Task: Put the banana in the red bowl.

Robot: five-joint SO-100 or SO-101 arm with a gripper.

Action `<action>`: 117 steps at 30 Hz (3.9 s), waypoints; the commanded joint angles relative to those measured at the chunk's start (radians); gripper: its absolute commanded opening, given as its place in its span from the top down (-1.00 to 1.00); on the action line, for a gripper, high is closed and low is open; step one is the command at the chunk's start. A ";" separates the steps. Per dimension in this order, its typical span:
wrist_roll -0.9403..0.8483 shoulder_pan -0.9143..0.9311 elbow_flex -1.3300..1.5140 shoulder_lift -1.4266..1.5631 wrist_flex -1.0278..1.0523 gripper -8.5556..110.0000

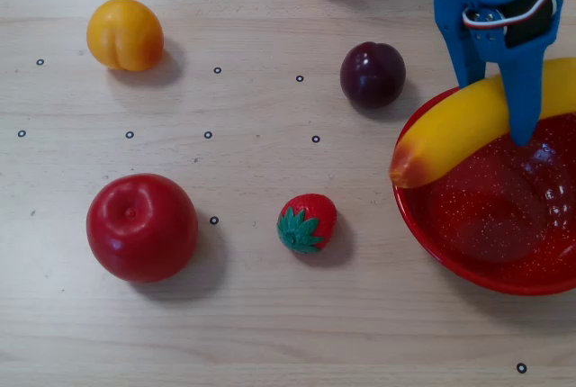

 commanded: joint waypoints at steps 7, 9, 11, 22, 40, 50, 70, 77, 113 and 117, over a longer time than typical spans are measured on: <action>0.014 0.037 -0.043 0.009 -0.060 0.55; 0.012 0.037 -0.038 -0.002 -0.058 0.47; 0.015 0.034 -0.032 -0.011 -0.060 0.41; -0.021 -0.006 -0.069 0.015 -0.043 0.58; -0.043 -0.258 0.103 0.377 0.029 0.85; 0.021 -0.400 0.667 0.822 -0.120 0.85; 0.020 -0.463 1.463 1.482 -0.382 0.85; -0.012 -0.468 1.534 1.577 -0.368 0.85; -0.120 -0.499 1.536 1.654 -0.114 0.85; -0.120 -0.499 1.536 1.654 -0.114 0.85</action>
